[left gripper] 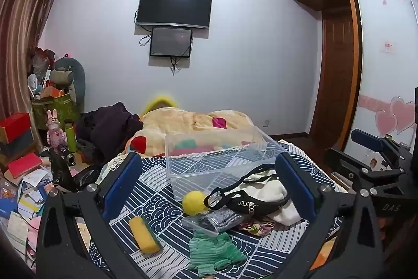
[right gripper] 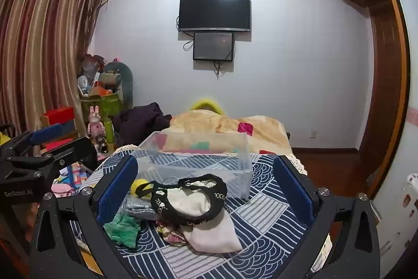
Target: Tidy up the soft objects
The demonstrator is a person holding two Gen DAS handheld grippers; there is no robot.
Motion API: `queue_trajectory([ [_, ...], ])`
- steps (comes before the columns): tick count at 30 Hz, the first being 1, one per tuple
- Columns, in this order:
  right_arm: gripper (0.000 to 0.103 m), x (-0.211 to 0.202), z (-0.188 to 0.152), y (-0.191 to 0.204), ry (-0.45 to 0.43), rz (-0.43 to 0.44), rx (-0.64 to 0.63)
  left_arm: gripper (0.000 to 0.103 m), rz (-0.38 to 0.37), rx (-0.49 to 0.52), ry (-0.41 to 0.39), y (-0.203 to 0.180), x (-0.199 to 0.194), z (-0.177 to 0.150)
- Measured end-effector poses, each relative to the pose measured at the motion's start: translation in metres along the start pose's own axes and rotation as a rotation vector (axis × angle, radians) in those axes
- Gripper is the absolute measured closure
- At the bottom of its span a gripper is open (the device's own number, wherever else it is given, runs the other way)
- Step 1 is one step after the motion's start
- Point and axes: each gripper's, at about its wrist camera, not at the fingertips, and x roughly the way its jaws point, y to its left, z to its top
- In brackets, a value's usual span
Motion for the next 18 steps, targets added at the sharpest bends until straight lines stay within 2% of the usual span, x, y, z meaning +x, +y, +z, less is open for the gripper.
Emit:
queue_trajectory([
  [11, 0.000, 0.001, 0.001, 0.000, -0.007, 0.003, -0.003, 0.000, -0.002, 0.021, 0.027, -0.008, 0.016, 0.004],
  [18, 0.000, -0.007, 0.005, 0.001, -0.014, 0.007, 0.000, 0.000, -0.009, 0.030, 0.001, -0.008, 0.003, -0.002],
])
